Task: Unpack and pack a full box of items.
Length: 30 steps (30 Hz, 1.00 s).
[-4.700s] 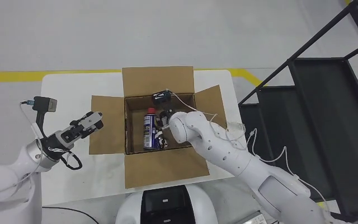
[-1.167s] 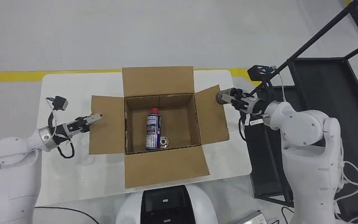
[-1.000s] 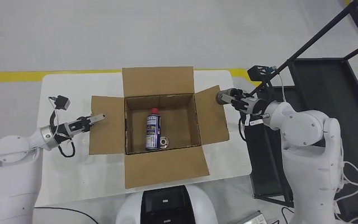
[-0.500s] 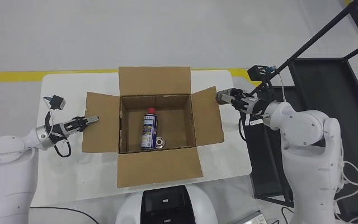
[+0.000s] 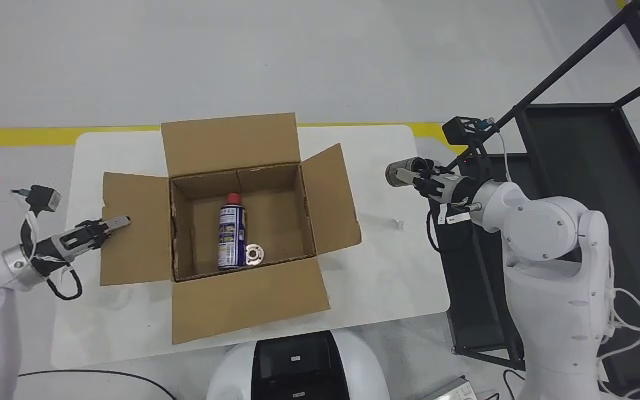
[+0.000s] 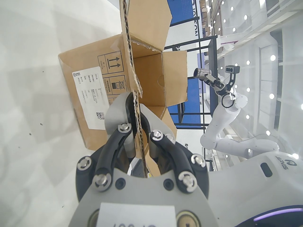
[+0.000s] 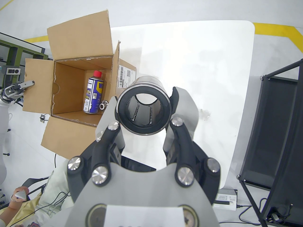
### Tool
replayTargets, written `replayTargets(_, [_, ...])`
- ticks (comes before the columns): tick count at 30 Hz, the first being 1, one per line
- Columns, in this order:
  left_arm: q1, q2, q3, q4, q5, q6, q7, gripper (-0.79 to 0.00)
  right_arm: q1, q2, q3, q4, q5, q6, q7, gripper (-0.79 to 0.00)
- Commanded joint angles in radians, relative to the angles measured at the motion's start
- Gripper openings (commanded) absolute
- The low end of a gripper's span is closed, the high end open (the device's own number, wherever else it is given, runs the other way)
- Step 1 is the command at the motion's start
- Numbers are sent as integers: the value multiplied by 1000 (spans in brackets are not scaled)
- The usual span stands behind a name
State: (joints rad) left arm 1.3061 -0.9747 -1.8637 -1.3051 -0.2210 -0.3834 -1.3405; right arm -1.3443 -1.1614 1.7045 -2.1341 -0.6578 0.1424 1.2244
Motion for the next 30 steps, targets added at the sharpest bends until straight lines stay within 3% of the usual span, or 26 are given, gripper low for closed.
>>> replayTargets(1, [7, 2, -6, 3, -29, 4, 8, 0, 0, 0, 0, 0, 0, 0, 0, -785])
replayTargets(5, [27, 3, -21, -2, -76, -13, 62, 0, 0, 0, 0, 0, 0, 0, 0, -785])
replayTargets(20, [27, 3, -21, -2, -76, -13, 62, 0, 0, 0, 0, 0, 0, 0, 0, -785])
replayTargets(25, [53, 7, -75, -19, -50, 1, 236, 0, 0, 0, 0, 0, 0, 0, 0, -785])
replayTargets(30, [73, 8, -131, -36, -124, -14, 325, 0, 0, 0, 0, 0, 0, 0, 0, -785])
